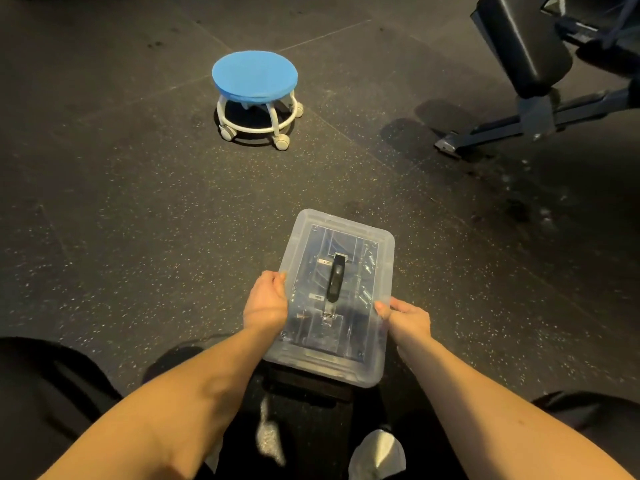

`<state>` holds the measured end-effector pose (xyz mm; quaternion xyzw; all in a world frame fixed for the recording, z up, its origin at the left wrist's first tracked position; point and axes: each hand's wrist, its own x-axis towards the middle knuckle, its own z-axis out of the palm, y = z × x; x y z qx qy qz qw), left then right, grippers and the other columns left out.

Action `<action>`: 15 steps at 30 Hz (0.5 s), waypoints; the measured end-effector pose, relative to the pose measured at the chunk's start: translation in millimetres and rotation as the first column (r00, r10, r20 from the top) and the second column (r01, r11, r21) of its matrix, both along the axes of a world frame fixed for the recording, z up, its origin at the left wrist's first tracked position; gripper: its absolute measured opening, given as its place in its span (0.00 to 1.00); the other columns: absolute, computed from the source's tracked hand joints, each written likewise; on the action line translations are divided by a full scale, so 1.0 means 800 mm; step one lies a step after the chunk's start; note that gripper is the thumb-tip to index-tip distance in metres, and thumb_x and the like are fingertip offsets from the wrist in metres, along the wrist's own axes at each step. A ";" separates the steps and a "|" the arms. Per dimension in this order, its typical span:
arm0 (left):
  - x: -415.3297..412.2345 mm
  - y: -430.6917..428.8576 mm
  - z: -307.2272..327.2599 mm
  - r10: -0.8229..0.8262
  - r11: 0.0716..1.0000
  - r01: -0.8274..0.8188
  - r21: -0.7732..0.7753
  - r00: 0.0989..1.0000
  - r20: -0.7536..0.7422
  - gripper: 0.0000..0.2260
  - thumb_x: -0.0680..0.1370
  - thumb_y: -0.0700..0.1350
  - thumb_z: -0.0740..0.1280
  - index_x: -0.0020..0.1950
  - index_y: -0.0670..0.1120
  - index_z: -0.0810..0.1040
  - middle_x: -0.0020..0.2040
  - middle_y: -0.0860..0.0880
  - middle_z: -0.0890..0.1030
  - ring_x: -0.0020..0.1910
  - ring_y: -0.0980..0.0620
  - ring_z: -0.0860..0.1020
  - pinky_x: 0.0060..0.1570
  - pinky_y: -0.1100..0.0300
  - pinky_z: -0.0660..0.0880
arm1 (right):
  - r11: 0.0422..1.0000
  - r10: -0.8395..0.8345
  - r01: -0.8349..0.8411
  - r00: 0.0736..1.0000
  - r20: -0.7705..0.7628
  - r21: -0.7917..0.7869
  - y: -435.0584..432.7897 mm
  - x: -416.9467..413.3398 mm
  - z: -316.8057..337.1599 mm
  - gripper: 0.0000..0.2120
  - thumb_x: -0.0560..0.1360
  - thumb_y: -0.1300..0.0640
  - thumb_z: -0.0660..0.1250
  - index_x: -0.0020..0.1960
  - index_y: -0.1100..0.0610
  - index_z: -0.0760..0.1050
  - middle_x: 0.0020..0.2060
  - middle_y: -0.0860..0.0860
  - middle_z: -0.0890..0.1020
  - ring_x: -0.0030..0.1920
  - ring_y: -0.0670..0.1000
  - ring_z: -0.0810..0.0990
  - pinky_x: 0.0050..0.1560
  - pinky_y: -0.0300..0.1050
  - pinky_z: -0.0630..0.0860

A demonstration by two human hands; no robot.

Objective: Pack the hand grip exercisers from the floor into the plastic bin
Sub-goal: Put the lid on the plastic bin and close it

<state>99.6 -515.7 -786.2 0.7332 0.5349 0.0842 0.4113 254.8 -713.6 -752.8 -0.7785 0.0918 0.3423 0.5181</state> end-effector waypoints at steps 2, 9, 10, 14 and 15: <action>0.001 0.005 -0.004 0.005 1.000 -0.005 -0.026 1.000 0.013 0.14 0.84 0.55 0.53 0.54 0.47 0.72 0.48 0.48 0.78 0.47 0.46 0.77 0.52 0.49 0.75 | 1.000 0.006 -0.006 1.000 -0.006 -0.010 0.001 0.003 -0.003 0.14 0.74 0.62 0.74 0.60 0.58 0.82 0.43 0.47 0.83 0.41 0.41 0.79 0.44 0.35 0.75; -0.002 0.010 -0.007 0.030 0.993 -0.018 -0.116 0.994 0.100 0.11 0.84 0.53 0.55 0.57 0.49 0.73 0.49 0.48 0.78 0.49 0.47 0.77 0.54 0.50 0.75 | 0.997 -0.043 0.044 0.999 0.010 -0.063 0.011 0.004 -0.008 0.08 0.73 0.61 0.76 0.51 0.54 0.85 0.39 0.47 0.86 0.42 0.47 0.85 0.42 0.40 0.80; -0.003 0.012 -0.009 0.023 0.993 -0.010 -0.115 0.994 0.109 0.12 0.84 0.53 0.55 0.58 0.48 0.73 0.50 0.48 0.78 0.50 0.46 0.77 0.55 0.49 0.75 | 0.996 -0.050 0.051 0.999 0.012 -0.075 0.012 0.003 -0.006 0.07 0.73 0.61 0.76 0.50 0.53 0.86 0.38 0.47 0.86 0.41 0.48 0.85 0.43 0.41 0.81; -0.002 0.010 -0.002 -0.002 0.995 0.013 -0.099 0.994 0.111 0.13 0.84 0.53 0.54 0.60 0.48 0.73 0.49 0.49 0.78 0.51 0.47 0.78 0.54 0.50 0.75 | 0.988 -0.072 0.072 0.997 0.006 -0.134 0.018 0.000 -0.004 0.07 0.70 0.59 0.78 0.48 0.53 0.86 0.38 0.48 0.87 0.42 0.49 0.85 0.47 0.46 0.83; -0.004 0.008 -0.002 0.002 0.995 0.009 -0.098 0.993 0.116 0.14 0.84 0.54 0.54 0.60 0.48 0.73 0.49 0.50 0.78 0.50 0.48 0.78 0.54 0.50 0.76 | 0.987 -0.073 0.073 0.997 0.006 -0.147 0.018 -0.001 -0.004 0.07 0.70 0.59 0.78 0.48 0.52 0.86 0.38 0.47 0.86 0.42 0.49 0.85 0.48 0.46 0.83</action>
